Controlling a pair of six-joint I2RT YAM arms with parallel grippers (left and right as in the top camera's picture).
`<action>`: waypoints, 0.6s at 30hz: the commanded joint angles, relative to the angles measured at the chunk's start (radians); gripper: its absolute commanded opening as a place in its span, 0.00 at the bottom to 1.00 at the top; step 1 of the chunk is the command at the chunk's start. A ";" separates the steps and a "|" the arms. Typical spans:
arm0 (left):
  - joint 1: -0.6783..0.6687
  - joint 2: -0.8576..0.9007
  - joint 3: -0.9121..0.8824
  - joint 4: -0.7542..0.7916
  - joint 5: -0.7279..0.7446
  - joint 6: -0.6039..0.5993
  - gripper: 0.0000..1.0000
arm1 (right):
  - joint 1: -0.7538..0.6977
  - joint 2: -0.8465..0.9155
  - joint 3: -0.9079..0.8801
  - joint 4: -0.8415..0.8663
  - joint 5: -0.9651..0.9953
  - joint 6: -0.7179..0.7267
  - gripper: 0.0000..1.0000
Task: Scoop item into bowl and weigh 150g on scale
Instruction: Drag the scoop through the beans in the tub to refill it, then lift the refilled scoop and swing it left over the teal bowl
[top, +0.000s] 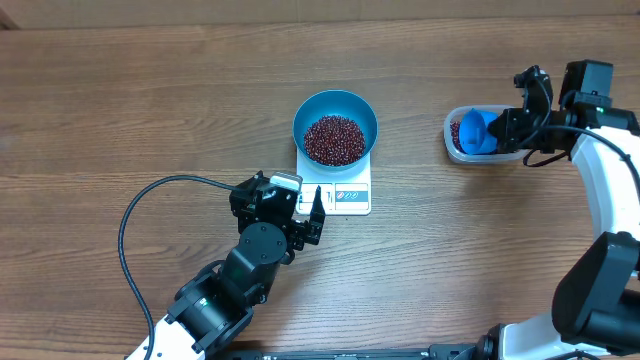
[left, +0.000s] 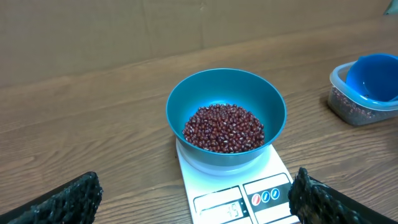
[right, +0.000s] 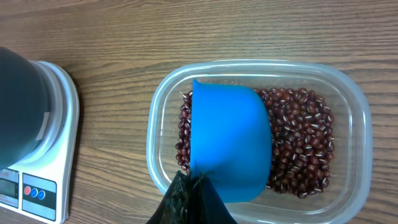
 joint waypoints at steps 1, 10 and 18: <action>-0.006 0.001 -0.004 0.007 -0.018 -0.017 0.99 | -0.026 0.006 -0.002 -0.006 -0.032 0.005 0.04; -0.006 0.001 -0.004 0.006 -0.018 -0.017 1.00 | -0.079 -0.005 0.060 -0.045 -0.068 0.031 0.04; -0.006 0.001 -0.004 0.006 -0.018 -0.017 1.00 | -0.079 -0.103 0.166 -0.127 -0.107 0.031 0.04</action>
